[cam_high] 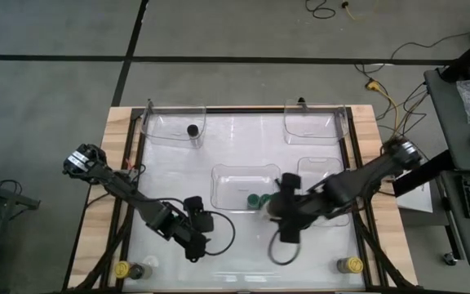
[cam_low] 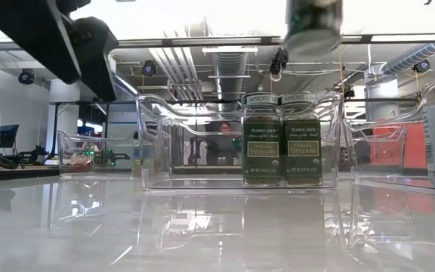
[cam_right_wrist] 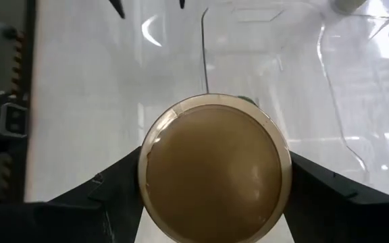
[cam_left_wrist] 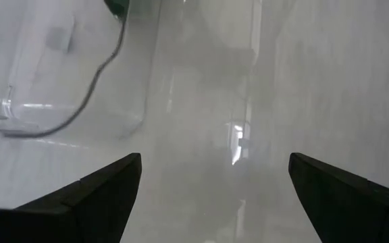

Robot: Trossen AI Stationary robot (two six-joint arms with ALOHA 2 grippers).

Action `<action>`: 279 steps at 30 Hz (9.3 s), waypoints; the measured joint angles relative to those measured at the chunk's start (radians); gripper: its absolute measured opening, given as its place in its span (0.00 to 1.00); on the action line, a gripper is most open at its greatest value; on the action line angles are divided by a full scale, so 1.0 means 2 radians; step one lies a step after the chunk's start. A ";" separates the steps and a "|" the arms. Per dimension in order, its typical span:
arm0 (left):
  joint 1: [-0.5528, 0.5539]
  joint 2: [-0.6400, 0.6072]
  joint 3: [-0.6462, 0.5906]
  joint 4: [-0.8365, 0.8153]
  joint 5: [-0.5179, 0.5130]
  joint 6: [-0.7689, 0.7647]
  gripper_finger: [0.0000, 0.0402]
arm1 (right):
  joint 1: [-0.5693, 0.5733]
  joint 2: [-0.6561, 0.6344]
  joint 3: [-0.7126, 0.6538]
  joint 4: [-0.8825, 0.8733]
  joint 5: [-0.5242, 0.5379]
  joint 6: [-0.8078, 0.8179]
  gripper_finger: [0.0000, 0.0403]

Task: Sort spices by type
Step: Put the gold seasoning bottle into the bottom right transparent bin, then put the black seasoning bottle into the top left transparent bin

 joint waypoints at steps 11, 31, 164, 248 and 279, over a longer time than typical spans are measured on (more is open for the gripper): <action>0.010 0.000 0.001 0.039 -0.010 0.035 0.89 | 0.015 -0.105 -0.104 0.010 0.016 0.019 0.67; 0.009 0.095 0.058 0.059 0.022 0.087 0.89 | 0.119 -0.301 -0.172 -0.147 0.012 0.097 0.67; -0.012 0.264 0.277 -0.091 0.029 0.056 0.89 | 0.274 -0.274 -0.391 -0.048 0.042 0.282 0.90; -0.328 -0.077 0.024 -0.160 0.100 -0.285 0.92 | -0.125 0.237 0.282 0.063 0.095 -0.134 0.90; -0.332 -0.076 -0.042 -0.122 0.068 -0.300 0.76 | -0.131 0.237 0.282 0.063 0.091 -0.123 0.90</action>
